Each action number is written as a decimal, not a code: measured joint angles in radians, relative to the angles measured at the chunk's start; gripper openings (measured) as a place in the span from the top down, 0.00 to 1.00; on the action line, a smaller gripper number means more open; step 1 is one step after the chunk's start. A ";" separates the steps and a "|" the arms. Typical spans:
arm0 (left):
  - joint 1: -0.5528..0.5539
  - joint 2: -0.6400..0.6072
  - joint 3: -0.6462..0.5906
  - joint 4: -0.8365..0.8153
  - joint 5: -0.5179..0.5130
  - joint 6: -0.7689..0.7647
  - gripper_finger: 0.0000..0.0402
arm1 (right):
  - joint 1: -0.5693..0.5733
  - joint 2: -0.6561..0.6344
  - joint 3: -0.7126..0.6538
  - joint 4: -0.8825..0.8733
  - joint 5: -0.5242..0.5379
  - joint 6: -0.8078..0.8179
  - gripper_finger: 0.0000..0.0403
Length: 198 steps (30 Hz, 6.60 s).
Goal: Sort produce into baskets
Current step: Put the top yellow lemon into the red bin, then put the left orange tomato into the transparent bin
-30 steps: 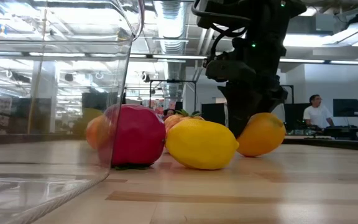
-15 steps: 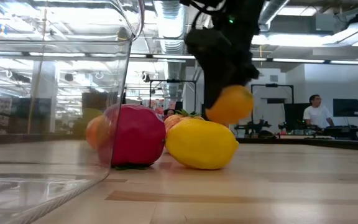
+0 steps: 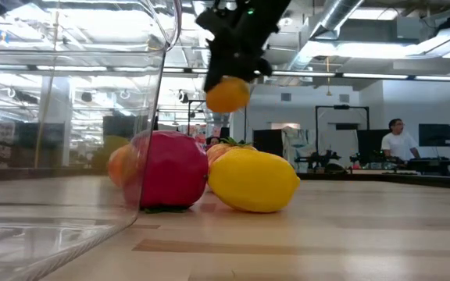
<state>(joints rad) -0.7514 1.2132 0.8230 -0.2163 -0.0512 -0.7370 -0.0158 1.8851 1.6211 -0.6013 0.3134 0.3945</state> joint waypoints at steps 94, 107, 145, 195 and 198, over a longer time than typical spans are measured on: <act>0.602 -0.164 0.032 -0.263 -0.165 0.261 0.09 | 0.014 -0.191 0.124 -0.316 0.194 -0.244 0.33; 0.604 -0.163 0.004 -0.270 -0.078 0.282 0.09 | 0.090 -0.471 -0.342 -0.155 0.214 -0.020 0.33; 0.625 0.229 0.005 -0.189 -0.129 0.595 0.09 | 0.351 -0.440 -0.712 0.321 0.207 0.051 0.33; 0.679 0.277 0.044 -0.244 0.054 0.488 0.27 | 0.349 -0.298 -0.710 0.417 0.200 0.050 0.33; 0.679 0.275 0.094 -0.268 0.053 0.506 0.27 | 0.349 -0.298 -0.710 0.417 0.200 0.050 0.33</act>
<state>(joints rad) -0.0719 1.4882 0.9174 -0.4840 0.0021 -0.2312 0.3332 1.5875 0.9112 -0.1845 0.5129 0.4442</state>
